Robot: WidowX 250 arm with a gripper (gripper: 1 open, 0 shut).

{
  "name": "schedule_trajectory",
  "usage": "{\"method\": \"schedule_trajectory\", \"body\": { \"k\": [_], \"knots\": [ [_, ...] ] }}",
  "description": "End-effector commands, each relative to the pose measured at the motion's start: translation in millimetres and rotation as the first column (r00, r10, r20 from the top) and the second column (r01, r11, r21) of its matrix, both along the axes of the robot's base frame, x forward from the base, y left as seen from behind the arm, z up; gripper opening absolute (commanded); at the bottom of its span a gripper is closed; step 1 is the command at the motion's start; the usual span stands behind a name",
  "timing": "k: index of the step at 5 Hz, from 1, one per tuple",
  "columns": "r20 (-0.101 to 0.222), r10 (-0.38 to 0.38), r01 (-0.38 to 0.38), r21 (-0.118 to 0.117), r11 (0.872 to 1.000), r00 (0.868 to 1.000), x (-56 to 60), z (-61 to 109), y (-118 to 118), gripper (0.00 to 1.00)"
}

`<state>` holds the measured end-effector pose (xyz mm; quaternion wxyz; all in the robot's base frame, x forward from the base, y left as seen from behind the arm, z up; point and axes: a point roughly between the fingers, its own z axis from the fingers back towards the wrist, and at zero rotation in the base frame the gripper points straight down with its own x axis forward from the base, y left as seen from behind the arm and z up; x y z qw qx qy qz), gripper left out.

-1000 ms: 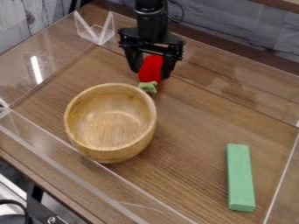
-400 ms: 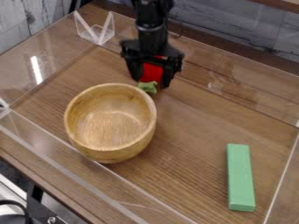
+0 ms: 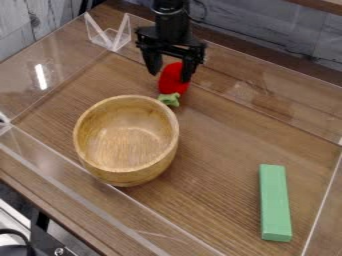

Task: Move the red fruit to the right side of the table

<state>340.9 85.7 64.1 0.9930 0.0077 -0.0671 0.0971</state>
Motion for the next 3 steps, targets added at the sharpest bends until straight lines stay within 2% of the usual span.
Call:
{"method": "schedule_trajectory", "body": {
  "k": [1,3],
  "knots": [
    [0.05,-0.049,0.048,0.015,0.999,0.998,6.9,23.3,10,1.0],
    [0.05,0.022,-0.022,0.005,1.0,0.999,6.0,24.4,-17,1.0]
  ]
}}
